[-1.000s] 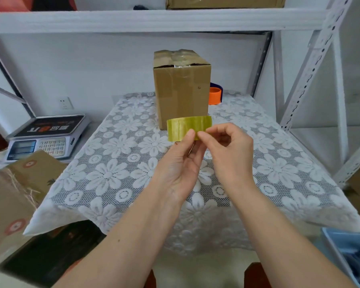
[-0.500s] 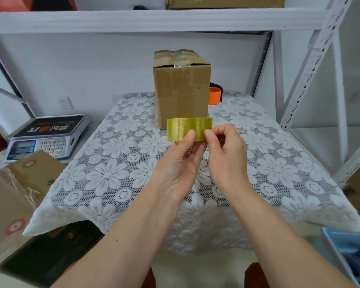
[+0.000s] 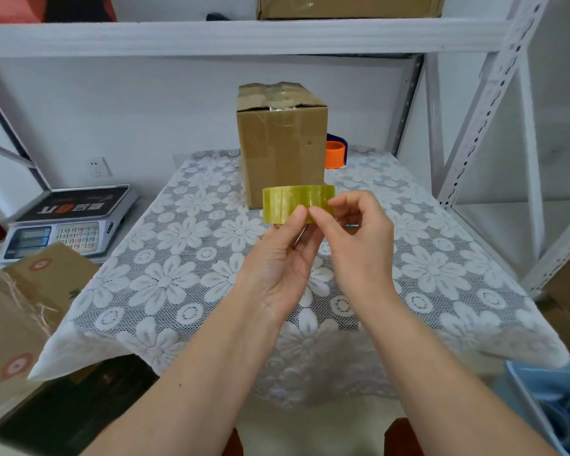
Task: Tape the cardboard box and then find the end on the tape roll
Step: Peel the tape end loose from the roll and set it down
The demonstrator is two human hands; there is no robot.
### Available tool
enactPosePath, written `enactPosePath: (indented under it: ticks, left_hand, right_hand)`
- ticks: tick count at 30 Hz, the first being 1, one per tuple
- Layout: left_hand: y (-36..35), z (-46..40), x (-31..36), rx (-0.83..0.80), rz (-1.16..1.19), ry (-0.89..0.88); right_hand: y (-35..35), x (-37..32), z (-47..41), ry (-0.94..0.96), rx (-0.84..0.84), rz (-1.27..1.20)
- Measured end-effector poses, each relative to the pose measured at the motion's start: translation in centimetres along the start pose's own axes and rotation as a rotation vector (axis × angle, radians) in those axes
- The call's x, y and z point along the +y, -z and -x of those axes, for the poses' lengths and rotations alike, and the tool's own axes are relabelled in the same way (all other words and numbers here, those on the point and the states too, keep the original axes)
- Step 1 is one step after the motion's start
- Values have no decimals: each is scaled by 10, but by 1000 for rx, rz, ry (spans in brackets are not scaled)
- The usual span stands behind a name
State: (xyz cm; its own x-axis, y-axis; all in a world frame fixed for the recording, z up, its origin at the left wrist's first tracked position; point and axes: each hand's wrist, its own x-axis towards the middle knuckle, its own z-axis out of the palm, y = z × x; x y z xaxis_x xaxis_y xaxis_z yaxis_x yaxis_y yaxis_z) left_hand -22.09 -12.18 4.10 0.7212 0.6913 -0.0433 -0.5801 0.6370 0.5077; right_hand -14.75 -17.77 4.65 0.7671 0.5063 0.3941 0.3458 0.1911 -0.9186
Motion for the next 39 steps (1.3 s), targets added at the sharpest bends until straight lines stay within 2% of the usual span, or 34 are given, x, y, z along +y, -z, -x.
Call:
enactPosePath:
  ticks: [10, 16, 23, 30, 39]
  left_hand:
    - [-1, 3, 0, 14, -67, 5]
    - [-3, 4, 3, 57, -27, 41]
    - [0, 5, 6, 97, 35, 56]
    - [-5, 7, 6, 75, 67, 40]
    - [-4, 3, 8, 25, -142, -81]
  right_hand:
    - [3, 3, -1, 79, -8, 166]
    - [-2, 8, 2, 111, 13, 162]
    - [-3, 5, 4, 52, -19, 59]
    - [-1, 2, 3, -106, -4, -108]
    - [2, 1, -3, -239, -68, -340]
